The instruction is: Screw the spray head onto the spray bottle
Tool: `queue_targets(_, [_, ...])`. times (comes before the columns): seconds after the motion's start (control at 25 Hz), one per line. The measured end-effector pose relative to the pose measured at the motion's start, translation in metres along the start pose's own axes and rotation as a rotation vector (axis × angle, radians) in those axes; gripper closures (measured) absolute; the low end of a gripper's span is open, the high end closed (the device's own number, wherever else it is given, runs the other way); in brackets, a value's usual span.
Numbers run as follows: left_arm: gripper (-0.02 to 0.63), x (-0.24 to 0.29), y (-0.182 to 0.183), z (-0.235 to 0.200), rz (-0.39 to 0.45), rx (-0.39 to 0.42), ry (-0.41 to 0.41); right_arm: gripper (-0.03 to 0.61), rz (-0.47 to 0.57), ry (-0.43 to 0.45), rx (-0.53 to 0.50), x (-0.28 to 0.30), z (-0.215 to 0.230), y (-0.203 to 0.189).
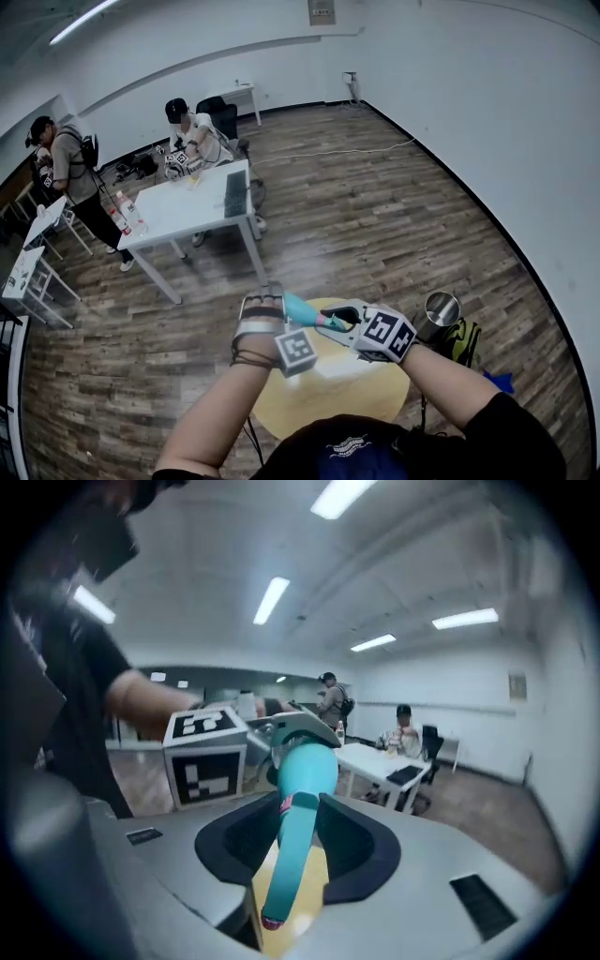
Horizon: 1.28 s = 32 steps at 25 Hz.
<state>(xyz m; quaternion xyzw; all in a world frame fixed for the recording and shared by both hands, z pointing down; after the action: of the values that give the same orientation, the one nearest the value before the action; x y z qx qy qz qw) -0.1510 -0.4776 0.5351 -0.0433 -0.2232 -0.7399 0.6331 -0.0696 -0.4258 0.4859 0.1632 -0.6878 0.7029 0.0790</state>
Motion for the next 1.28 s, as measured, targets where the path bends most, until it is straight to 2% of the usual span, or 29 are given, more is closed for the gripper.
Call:
queue_targets(0.12, [0.16, 0.001, 0.003, 0.005, 0.001, -0.003, -0.031, 0.418, -0.176, -0.101, -0.4, 0.006, -0.012, -0.007])
queue_targets(0.2, [0.16, 0.0, 0.004, 0.009, 0.0, -0.009, -0.048, 0.417, -0.27, -0.142, -0.593, 0.009, -0.018, -0.015])
queue_targets(0.28, [0.16, 0.0, 0.005, 0.013, 0.003, -0.027, -0.067, 0.417, -0.306, -0.17, -0.673, 0.01, -0.021, -0.018])
queue_targets(0.36, [0.158, 0.0, 0.007, 0.015, 0.011, -0.054, -0.086, 0.41, -0.273, -0.187, -0.656, 0.01, -0.021, -0.015])
queue_targets(0.4, [0.158, 0.0, 0.007, 0.014, 0.014, -0.061, -0.091, 0.387, -0.238, -0.184, -0.622, 0.009, -0.02, -0.013])
queue_targets(0.56, [0.158, 0.001, 0.003, 0.013, 0.008, -0.063, -0.102, 0.242, -0.072, -0.13, -0.392, 0.003, -0.013, 0.001])
queue_targets(0.64, [0.158, 0.003, -0.003, 0.013, -0.006, -0.057, -0.102, 0.192, 0.002, -0.106, -0.219, -0.008, -0.007, 0.009])
queue_targets(0.68, [0.158, 0.003, -0.007, 0.014, -0.014, -0.049, -0.099, 0.187, 0.045, -0.088, -0.112, -0.015, -0.004, 0.013])
queue_targets(0.8, [0.158, 0.007, -0.015, 0.014, -0.037, -0.038, -0.08, 0.187, 0.208, -0.015, 0.29, -0.037, 0.016, 0.014])
queue_targets(0.92, [0.158, 0.013, -0.024, 0.012, -0.078, -0.045, -0.072, 0.187, 0.328, 0.028, 0.695, -0.053, 0.037, -0.004])
queue_targets(1.04, [0.158, 0.015, -0.028, 0.012, -0.111, -0.033, -0.066, 0.187, 0.447, 0.188, 1.108, -0.046, 0.031, -0.026])
queue_targets(1.08, [0.158, 0.016, -0.028, 0.012, -0.116, -0.028, -0.06, 0.187, 0.481, 0.252, 1.213, -0.04, 0.025, -0.028])
queue_targets(1.16, [0.158, 0.017, -0.029, 0.012, -0.122, -0.019, -0.048, 0.187, 0.522, 0.327, 1.331, -0.028, 0.017, -0.03])
queue_targets(1.28, [0.158, 0.018, -0.03, 0.012, -0.131, -0.021, -0.035, 0.187, 0.586, 0.345, 1.427, -0.02, 0.016, -0.036])
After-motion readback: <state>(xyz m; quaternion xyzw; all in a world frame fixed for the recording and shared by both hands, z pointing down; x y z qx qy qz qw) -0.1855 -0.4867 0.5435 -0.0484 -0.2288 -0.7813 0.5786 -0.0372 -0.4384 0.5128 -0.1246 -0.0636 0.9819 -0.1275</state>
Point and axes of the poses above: the fingertips, and each gripper's own axes: x forward along the fingers, z to its right, y out of its top, the point moved 2 cm from there along -x, backward along the fingers, and after that the axes turned 11 degrees about y, right-handed, at the moved point
